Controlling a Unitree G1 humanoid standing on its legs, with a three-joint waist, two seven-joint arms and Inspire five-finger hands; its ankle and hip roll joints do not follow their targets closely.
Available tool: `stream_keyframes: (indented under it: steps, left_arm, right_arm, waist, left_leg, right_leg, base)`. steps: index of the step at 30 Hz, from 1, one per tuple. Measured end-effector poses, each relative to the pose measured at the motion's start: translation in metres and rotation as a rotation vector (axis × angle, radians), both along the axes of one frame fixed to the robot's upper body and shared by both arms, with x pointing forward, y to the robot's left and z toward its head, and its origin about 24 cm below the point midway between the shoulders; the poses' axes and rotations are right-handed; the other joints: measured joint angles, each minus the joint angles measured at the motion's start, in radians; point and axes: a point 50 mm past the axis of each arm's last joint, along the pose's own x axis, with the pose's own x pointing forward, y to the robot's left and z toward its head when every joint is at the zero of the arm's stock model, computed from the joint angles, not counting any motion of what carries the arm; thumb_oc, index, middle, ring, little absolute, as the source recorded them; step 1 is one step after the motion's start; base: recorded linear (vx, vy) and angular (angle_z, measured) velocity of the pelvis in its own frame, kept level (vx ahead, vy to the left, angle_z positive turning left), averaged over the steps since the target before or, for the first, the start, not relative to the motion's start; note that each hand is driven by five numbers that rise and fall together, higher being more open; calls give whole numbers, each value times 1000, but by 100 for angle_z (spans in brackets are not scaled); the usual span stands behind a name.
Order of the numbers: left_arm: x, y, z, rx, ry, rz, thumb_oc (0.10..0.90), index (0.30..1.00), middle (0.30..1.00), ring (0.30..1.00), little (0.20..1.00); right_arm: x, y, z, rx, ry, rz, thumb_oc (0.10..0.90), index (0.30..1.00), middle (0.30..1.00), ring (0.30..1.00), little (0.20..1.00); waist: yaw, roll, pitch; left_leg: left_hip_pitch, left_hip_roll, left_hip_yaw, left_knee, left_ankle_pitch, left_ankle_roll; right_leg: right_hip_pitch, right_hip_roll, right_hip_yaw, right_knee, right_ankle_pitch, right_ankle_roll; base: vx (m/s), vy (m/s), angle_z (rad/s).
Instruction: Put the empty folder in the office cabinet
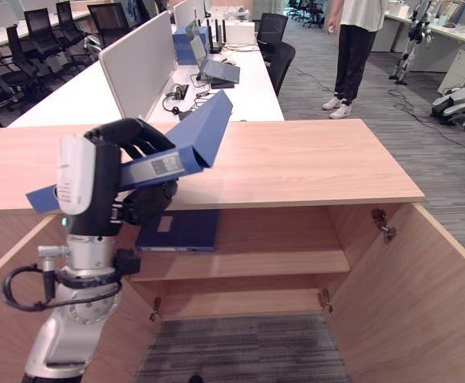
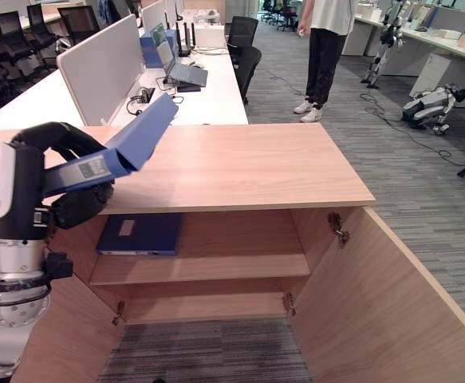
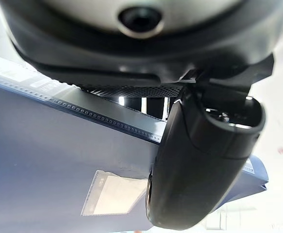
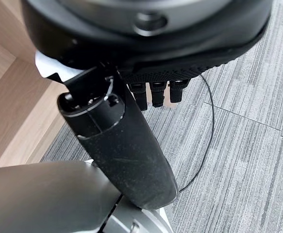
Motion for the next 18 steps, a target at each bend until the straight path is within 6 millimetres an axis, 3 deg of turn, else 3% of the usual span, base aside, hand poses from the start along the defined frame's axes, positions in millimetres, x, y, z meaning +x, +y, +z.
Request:
stream_keyframes:
  steps: [7, 14, 18]
  left_arm:
    - [-6, 7, 6, -364, 11, -234, 400, 300, 300, 300, 300]
    - [-8, 10, -6, -640, 112, -512, 400, 300, 300, 300, 300]
    - [-10, 12, -15, -784, 232, -729, 400, 300, 300, 300, 300]
  right_arm:
    - [2, -12, 5, 29, -17, -1, 800, 900, 900, 900, 900]
    - [12, -24, 14, 58, -87, -35, 800, 900, 900, 900, 900]
    - [37, -37, 32, 93, -251, -111, 800, 900, 900, 900, 900]
  waist:
    - [3, 16, 5]
    - [4, 25, 11]
    - [-2, 36, 32]
  left_leg:
    - [-9, -7, -22, -1, 1, 1]
    - [-6, -10, -29, -1, -1, 4]
    - [5, -9, -34, -1, -1, 4]
  right_leg:
    - [10, -4, -22, 0, -3, 3]
    - [22, -6, -31, 0, -5, 5]
    - [31, -5, -31, 0, -5, 5]
  base:
    - [-23, -20, 9]
    - [-4, 0, 4]
    - [2, 3, -2]
